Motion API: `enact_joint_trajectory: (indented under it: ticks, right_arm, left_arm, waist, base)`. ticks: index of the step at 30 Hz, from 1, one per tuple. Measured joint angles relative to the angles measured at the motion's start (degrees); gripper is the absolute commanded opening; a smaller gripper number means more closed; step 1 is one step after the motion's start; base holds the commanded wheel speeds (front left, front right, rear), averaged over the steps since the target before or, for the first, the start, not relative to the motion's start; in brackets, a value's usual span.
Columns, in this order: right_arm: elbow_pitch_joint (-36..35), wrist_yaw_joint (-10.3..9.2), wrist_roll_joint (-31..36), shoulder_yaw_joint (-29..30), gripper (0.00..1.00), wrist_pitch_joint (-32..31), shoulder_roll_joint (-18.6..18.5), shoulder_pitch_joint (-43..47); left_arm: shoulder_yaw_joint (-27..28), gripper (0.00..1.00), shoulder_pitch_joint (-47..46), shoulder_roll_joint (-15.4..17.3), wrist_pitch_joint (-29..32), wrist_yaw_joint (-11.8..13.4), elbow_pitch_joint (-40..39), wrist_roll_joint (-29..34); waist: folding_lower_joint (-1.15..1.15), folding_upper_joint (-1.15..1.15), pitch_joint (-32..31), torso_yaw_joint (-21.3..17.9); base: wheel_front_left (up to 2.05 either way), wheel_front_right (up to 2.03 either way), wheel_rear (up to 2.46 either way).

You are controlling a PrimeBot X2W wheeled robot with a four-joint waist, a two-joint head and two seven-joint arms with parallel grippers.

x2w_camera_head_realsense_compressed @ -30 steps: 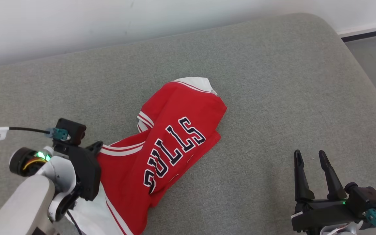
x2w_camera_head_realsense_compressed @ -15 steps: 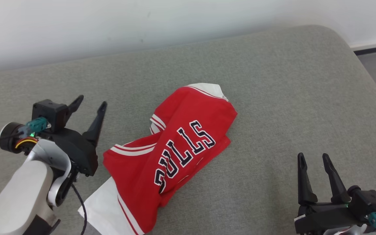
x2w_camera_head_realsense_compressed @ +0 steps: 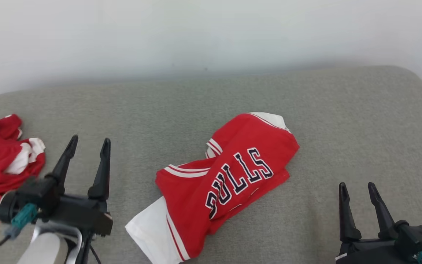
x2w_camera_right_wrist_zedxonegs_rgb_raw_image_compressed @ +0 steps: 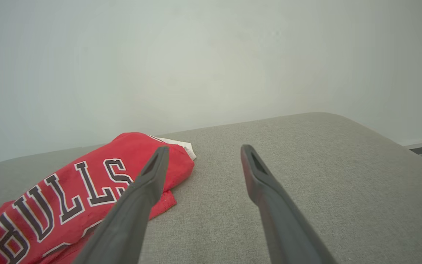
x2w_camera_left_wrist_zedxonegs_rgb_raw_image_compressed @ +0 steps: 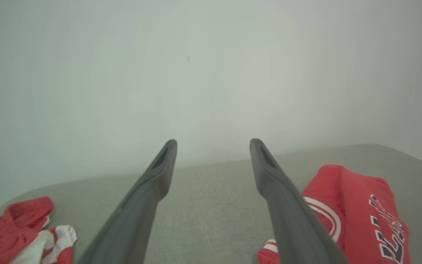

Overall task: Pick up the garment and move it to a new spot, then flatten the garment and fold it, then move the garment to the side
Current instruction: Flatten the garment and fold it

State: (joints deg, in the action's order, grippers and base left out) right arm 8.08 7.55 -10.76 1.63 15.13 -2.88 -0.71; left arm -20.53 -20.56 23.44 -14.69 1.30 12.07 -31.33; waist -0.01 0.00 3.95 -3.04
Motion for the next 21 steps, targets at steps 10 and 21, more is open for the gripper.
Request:
enact_joint_trajectory:
  ticks: [10, 21]
  right_arm:
    - [-0.1, 0.0, 0.8, 0.0, 1.0, 0.0, 0.0, 1.9]
    - [0.4, 0.0, 0.8, -0.3, 1.0, 0.0, 0.0, 2.6]
  left_arm:
    - [7.6, 1.0, 12.3, -3.6, -0.3, 1.7, -7.6, 4.1]
    - [15.1, 1.0, 22.0, -10.2, -0.4, -0.8, -11.5, 10.2]
  waist:
    - [0.0, 0.0, -3.5, 4.1]
    - [0.0, 0.0, -4.3, 4.6]
  base:
    - [0.0, 0.0, 0.0]
    - [0.0, 0.0, 0.0]
